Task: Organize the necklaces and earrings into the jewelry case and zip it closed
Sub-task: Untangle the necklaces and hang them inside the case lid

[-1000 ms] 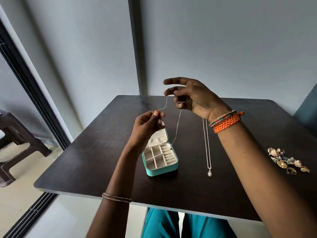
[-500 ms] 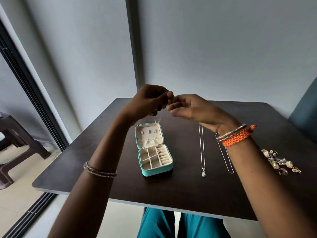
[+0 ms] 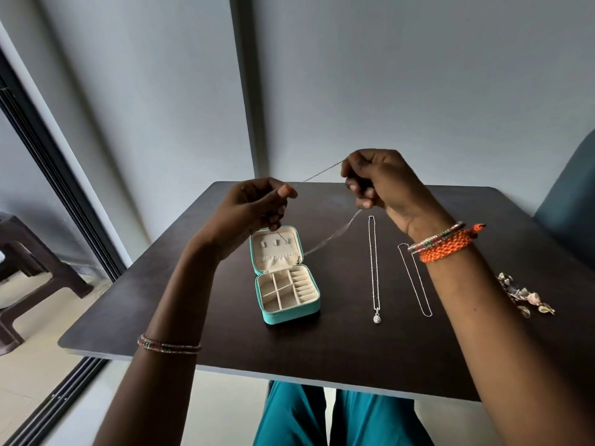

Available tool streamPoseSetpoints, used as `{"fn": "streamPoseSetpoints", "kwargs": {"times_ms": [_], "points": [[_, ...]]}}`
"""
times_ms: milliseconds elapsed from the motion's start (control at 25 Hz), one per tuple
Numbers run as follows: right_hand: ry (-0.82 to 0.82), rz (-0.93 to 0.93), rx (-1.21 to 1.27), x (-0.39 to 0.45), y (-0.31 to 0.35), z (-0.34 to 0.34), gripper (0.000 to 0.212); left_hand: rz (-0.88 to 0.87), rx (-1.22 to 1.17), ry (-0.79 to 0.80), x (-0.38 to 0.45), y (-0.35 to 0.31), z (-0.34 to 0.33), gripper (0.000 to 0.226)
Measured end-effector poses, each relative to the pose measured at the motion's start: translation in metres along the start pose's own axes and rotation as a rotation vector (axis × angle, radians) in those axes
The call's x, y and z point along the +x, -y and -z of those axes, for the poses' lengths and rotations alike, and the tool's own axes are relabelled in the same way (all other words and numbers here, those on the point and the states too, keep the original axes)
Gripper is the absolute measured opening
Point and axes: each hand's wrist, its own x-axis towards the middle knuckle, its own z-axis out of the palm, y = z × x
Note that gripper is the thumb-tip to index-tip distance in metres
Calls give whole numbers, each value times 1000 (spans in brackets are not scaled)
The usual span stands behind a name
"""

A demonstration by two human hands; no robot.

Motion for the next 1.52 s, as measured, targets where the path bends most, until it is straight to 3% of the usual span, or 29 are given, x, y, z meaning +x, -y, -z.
{"fn": "streamPoseSetpoints", "kwargs": {"times_ms": [160, 400, 480, 600, 720, 920, 1080, 1160, 1240, 1320, 1520], "points": [[58, -104, 89, -5, -9, 9, 25, -162, 88, -87, 10, -9, -3, 9], [342, -182, 199, -7, -10, -5, 20, -342, 567, -69, 24, -28, -20, 13], [301, -113, 133, -3, -8, -11, 18, -355, 615, -96, 23, -30, -23, 17], [153, 70, -190, 3, -6, -14, 13, -366, 626, -165, 19, -30, -26, 48], [70, 150, -338, 4, -5, -17, 11, -368, 698, -161, 16, -27, -28, 75], [-100, 222, -378, 6, -12, -17, 7, -238, 445, -64, 23, -17, -26, 92], [-242, 406, -605, 0, -8, -22, 7, -234, 334, -131, 19, -11, -35, 78], [-309, 457, -592, 6, -3, -24, 11, -169, 258, -151, 20, -3, -41, 53], [-290, 427, -542, 19, -1, -25, 13, -104, 235, -76, 21, 13, -45, 21], [-241, 355, -447, 35, -3, -25, 13, -54, 189, -5, 19, 31, -50, 25], [-294, 132, -153, 71, -13, -8, 18, 22, 91, -11, 4, 72, -61, 33]]}}
